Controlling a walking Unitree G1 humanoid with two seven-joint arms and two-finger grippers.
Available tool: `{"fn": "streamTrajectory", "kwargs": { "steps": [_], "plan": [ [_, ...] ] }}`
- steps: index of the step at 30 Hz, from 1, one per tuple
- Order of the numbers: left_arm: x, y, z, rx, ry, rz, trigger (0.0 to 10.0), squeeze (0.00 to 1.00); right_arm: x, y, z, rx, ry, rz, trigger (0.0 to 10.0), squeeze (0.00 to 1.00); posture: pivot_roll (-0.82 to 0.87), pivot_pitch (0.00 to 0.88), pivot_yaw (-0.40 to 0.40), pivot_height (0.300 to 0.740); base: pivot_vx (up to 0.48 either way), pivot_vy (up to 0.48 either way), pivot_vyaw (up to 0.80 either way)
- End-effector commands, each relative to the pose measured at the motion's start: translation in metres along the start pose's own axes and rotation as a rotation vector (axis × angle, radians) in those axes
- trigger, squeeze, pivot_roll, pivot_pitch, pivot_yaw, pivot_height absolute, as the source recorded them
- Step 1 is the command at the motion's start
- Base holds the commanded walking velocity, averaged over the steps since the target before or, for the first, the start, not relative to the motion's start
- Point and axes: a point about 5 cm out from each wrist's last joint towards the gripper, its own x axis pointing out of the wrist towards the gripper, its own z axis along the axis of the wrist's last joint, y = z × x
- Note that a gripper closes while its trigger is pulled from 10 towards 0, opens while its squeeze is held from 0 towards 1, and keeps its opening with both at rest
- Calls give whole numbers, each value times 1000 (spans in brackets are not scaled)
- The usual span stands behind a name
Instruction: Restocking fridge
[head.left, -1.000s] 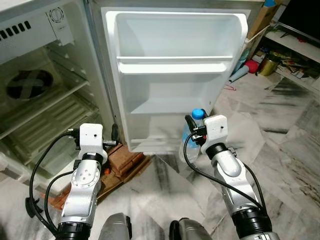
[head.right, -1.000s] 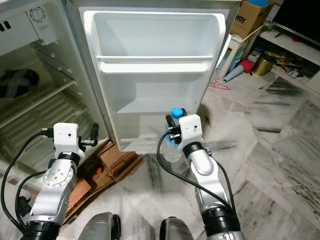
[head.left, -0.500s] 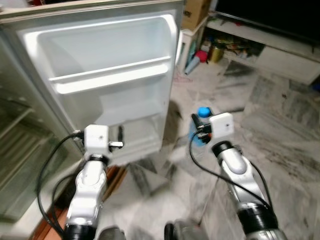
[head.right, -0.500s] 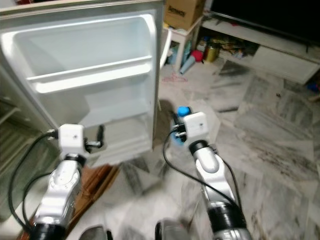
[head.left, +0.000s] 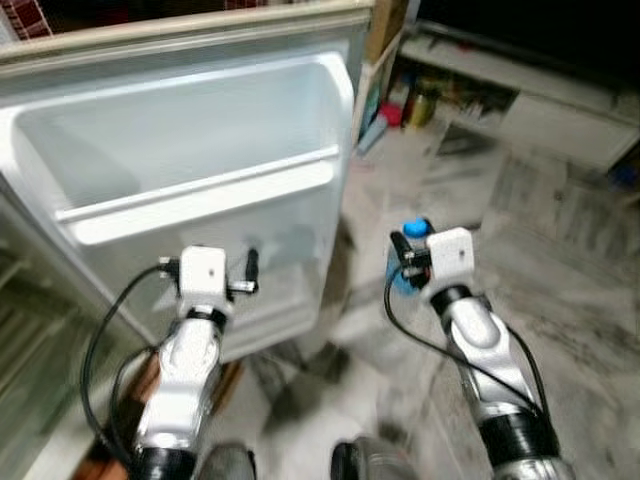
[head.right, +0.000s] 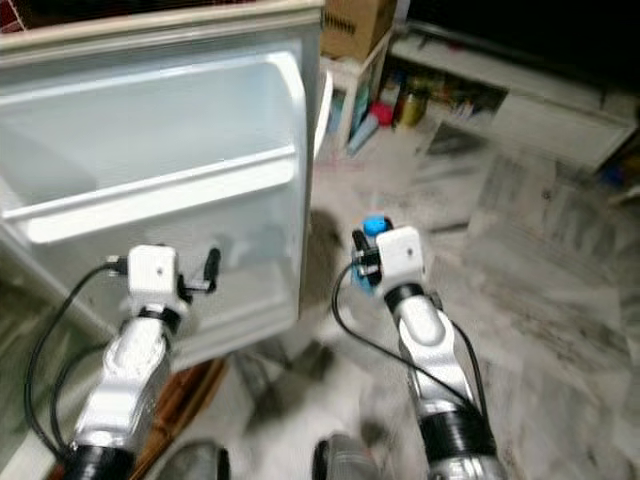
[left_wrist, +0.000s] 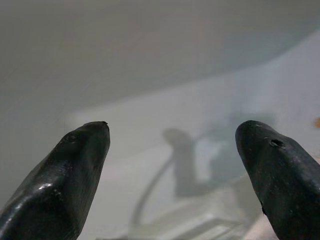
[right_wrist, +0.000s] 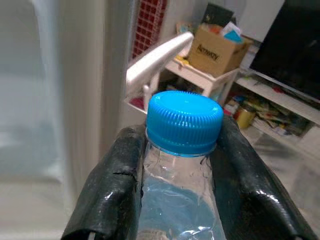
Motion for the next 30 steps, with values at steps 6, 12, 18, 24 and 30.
{"fn": "streamTrajectory", "kwargs": {
  "steps": [6, 12, 18, 24, 30],
  "plan": [
    [-2, 3, -3, 5, 18, 23, 10000, 0, 0, 11, 5, -20, -34, 67, 10000, 0, 54, 103, -58, 740, 0, 0, 0],
    [-1, 3, -2, 11, 18, 23, 10000, 0, 1, 12, 8, -13, -48, 69, 10000, 0, 53, 103, -56, 740, 0, 0, 743],
    [0, 7, 0, 5, 2, 39, 10000, 0, 0, 11, 6, -21, -42, 66, 10000, 0, 54, 99, -58, 740, 0, 0, 771],
    [0, 6, -1, -4, 2, 29, 10000, 0, 2, 8, 7, -29, -39, 44, 10000, 0, 54, 97, -59, 740, 0, 160, 0],
    [0, 4, 1, 14, -13, 19, 10000, 0, 3, 7, 6, -52, -39, 30, 10000, 0, 54, 96, -59, 740, 0, 358, 0]
  ]
}}
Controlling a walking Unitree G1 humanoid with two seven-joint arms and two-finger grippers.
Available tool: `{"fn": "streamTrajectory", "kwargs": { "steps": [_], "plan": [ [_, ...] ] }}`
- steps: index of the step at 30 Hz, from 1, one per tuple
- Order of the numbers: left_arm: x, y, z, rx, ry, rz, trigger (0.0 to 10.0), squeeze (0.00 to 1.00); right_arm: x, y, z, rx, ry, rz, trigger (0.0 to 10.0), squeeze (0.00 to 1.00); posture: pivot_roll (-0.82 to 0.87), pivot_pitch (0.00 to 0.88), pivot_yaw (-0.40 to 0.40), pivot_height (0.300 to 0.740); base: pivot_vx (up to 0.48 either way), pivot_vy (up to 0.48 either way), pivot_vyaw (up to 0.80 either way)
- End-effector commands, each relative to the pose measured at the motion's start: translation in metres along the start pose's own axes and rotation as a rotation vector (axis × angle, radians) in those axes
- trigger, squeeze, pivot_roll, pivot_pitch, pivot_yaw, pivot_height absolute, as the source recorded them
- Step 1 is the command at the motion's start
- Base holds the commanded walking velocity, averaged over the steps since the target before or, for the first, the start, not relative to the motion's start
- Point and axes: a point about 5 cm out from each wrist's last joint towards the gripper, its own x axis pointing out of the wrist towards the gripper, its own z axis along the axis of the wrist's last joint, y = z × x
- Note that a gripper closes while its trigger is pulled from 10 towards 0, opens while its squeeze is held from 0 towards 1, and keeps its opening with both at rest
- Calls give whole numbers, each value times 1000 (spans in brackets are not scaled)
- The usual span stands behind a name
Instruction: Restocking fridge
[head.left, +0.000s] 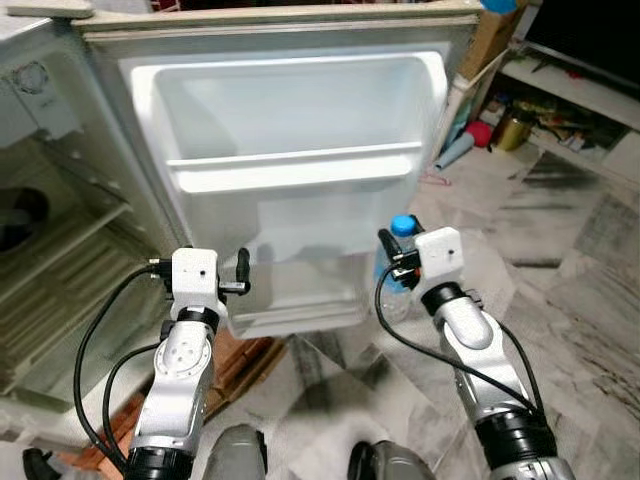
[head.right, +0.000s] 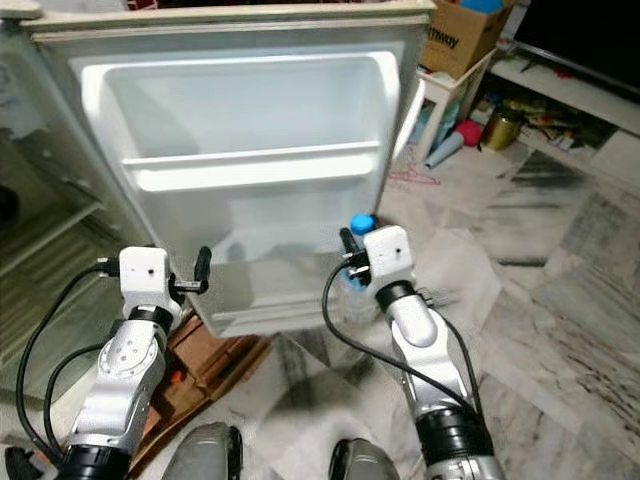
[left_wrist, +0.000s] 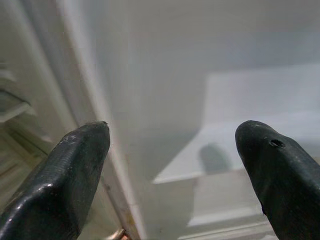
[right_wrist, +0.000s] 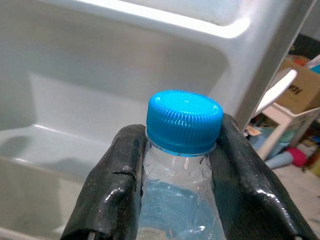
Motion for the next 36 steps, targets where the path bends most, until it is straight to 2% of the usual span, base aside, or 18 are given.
{"fn": "streamTrajectory", "kwargs": {
  "steps": [1, 17, 23, 28, 34, 36],
  "plan": [
    [0, 4, 0, 20, -3, 4, 10000, 0, 4, 4, 7, -6, -39, 8, 10000, 0, 54, 96, -59, 740, 0, 0, 0],
    [0, -1, 2, 19, -21, -26, 10000, 0, 4, 5, 9, -11, -57, 13, 10000, 0, 52, 99, -58, 740, 0, 0, 0],
    [-1, 0, 3, 19, -22, -24, 10000, 0, 2, 7, 9, -4, -59, 21, 10000, 0, 48, 104, -56, 740, 122, 0, 482],
    [-9, 8, 1, 26, -11, -12, 10000, 0, -2, 3, 8, -4, -49, 4, 10000, 0, 46, 106, -56, 740, 249, 0, 304],
    [-32, 18, -6, 31, 23, 3, 10000, 0, -22, -2, 6, 2, -35, -19, 10000, 0, 46, 116, -56, 740, 252, 0, 0],
    [-35, 20, -7, 35, 28, 7, 10000, 0, -24, -1, 6, 7, -32, -21, 10000, 0, 47, 117, -55, 740, 249, 0, 0]
  ]
}}
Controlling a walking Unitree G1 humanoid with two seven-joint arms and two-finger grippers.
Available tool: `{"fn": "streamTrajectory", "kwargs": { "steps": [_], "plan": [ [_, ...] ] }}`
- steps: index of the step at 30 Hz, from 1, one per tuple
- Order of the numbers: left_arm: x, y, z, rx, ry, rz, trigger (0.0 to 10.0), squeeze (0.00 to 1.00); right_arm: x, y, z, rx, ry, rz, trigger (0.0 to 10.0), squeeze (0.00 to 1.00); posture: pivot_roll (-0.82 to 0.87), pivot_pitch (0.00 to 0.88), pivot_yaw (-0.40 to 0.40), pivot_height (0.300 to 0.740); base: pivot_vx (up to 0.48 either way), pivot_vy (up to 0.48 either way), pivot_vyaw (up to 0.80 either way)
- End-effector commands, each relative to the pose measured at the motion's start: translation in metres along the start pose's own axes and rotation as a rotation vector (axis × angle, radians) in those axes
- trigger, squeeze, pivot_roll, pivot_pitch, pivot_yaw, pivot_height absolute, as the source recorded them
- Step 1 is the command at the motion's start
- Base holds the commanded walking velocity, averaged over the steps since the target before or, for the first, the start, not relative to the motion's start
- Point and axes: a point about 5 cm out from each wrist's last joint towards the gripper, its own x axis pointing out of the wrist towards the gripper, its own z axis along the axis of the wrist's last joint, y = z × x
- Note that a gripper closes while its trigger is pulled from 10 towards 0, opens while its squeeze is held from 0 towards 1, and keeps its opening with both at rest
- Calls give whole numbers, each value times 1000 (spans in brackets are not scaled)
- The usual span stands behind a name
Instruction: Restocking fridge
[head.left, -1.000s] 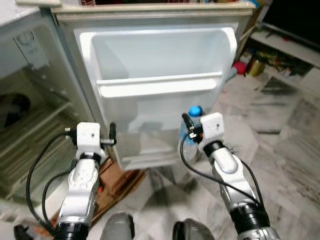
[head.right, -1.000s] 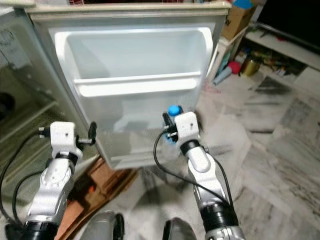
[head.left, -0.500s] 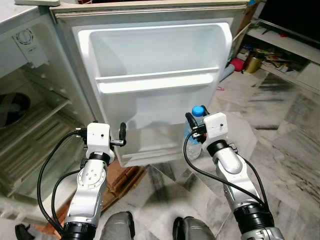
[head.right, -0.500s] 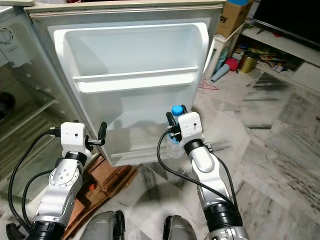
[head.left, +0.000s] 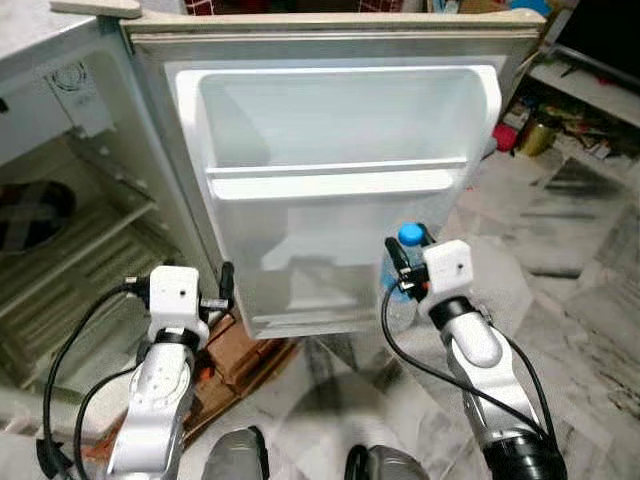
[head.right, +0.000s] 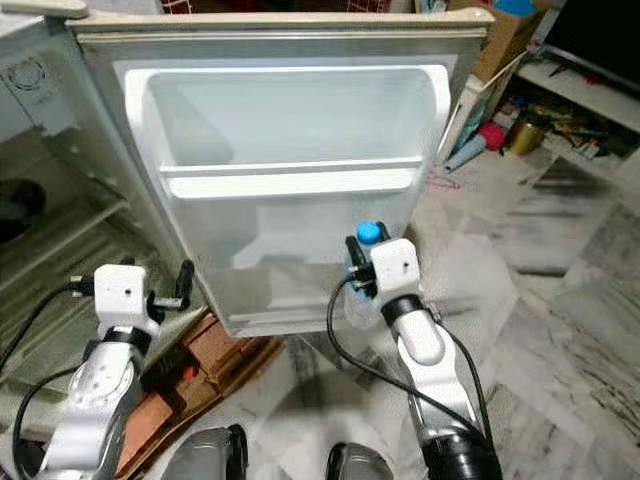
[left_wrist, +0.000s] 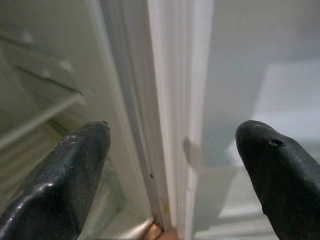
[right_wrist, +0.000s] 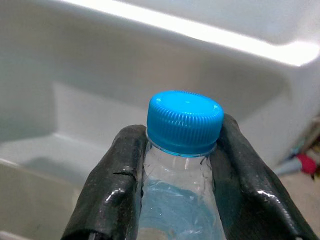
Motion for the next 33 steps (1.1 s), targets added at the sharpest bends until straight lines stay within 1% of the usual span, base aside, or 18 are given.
{"fn": "streamTrajectory", "kwargs": {
  "steps": [1, 5, 9, 12, 21, 24, 26, 33],
  "plan": [
    [-3, 1, 0, 3, 11, -1, 10000, 0, 0, -1, 8, 10, -30, -3, 10000, 0, 47, 117, -55, 740, 244, 0, 0],
    [-5, 3, -2, 12, 28, -2, 10000, 0, -6, 4, 5, 20, -14, 10, 10000, 0, 47, 117, -52, 740, 0, 0, 0],
    [-4, 4, 0, 6, 25, -11, 10000, 0, -6, 6, 8, 27, -30, 30, 10000, 0, 47, 116, -50, 740, 0, 0, 0],
    [-3, 5, 1, 4, 27, -10, 10000, 0, -5, 5, 9, 27, -25, 27, 10000, 0, 48, 114, -52, 740, 160, 0, 0],
    [-4, 3, -1, 10, 38, -13, 10000, 0, -4, 1, 9, 23, -27, 24, 10000, 0, 51, 114, -54, 740, 268, 0, 531],
    [-4, 2, 0, 5, 34, -17, 10000, 0, -4, 1, 9, 24, -24, 22, 10000, 0, 51, 112, -54, 740, 269, 0, 0],
    [-3, 1, 1, -7, 31, -21, 10000, 0, -4, 1, 9, 24, -22, 19, 10000, 0, 50, 113, -54, 740, 0, 0, 0],
    [-2, 1, 1, -5, 39, -26, 10000, 0, -2, -3, 7, 20, -2, -26, 10000, 0, 49, 124, -56, 740, 0, 0, 0]
  ]
}}
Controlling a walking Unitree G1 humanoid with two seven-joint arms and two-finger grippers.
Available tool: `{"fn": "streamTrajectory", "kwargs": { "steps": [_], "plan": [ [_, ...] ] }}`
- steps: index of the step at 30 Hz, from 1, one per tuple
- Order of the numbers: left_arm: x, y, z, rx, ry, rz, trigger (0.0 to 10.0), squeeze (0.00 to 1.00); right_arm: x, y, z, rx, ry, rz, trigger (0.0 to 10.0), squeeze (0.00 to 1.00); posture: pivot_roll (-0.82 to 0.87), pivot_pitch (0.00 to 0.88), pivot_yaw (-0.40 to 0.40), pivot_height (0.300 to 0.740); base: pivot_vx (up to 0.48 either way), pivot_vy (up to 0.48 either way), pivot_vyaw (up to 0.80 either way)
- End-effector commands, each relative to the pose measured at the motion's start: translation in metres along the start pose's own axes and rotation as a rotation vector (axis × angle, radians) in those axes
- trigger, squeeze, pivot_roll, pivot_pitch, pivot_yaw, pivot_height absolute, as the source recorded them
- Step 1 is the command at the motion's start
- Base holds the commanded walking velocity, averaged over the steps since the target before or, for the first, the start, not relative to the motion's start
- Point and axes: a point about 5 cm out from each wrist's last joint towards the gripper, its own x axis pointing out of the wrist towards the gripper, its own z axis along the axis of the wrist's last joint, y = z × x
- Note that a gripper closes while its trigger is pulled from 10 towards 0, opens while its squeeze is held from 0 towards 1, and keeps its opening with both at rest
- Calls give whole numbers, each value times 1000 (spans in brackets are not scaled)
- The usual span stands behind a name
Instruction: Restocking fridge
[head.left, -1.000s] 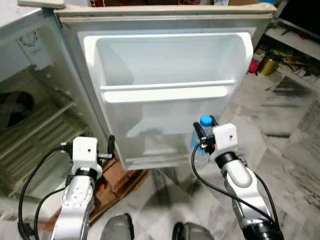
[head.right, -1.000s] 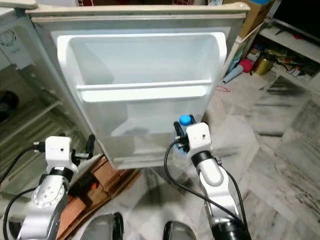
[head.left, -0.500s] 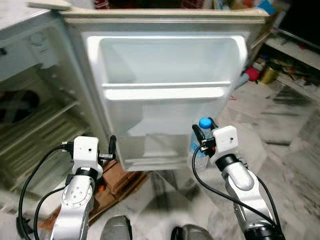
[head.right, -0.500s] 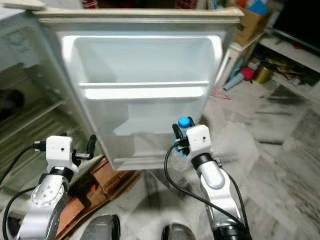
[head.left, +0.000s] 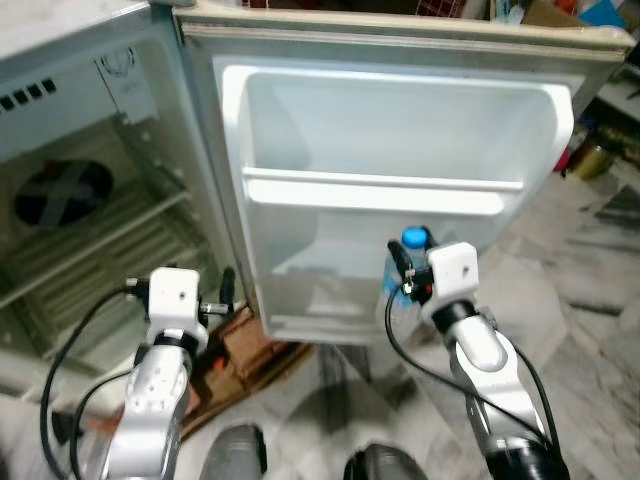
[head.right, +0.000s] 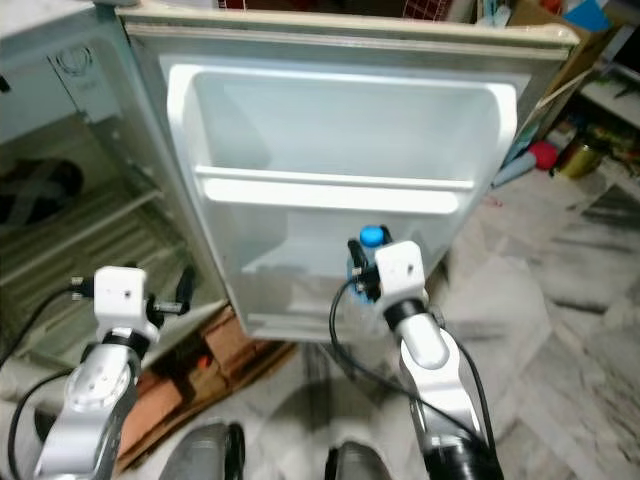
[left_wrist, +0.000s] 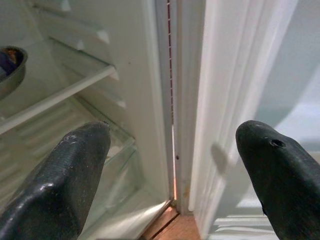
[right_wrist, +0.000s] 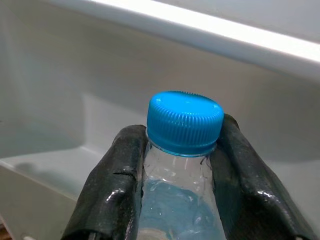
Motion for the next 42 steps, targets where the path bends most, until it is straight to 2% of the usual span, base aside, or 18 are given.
{"fn": "streamTrajectory", "kwargs": {
  "steps": [1, 6, 18, 32, 42],
  "plan": [
    [-1, -1, -1, -7, 9, -7, 10000, 0, 0, -6, 1, -2, 5, -34, 10000, 0, 51, 125, -56, 740, 0, 0, -619],
    [1, -2, 1, -14, 7, -6, 10000, 0, 2, -6, 1, 8, 1, -39, 10000, 0, 50, 126, -55, 740, 0, 0, -764],
    [1, -1, 1, -7, 13, 14, 10000, 0, 7, -3, 6, 27, -19, -21, 10000, 0, 52, 137, -54, 740, 0, 0, 0],
    [1, -3, 0, -8, 16, 11, 10000, 0, 8, -1, 7, 31, -27, -13, 10000, 0, 49, 147, -55, 650, 0, 0, 0],
    [1, -3, 2, -8, 7, 6, 10000, 0, 11, 0, 8, 23, -36, -10, 10000, 0, 51, 139, -55, 650, 0, 0, 0]
  ]
}}
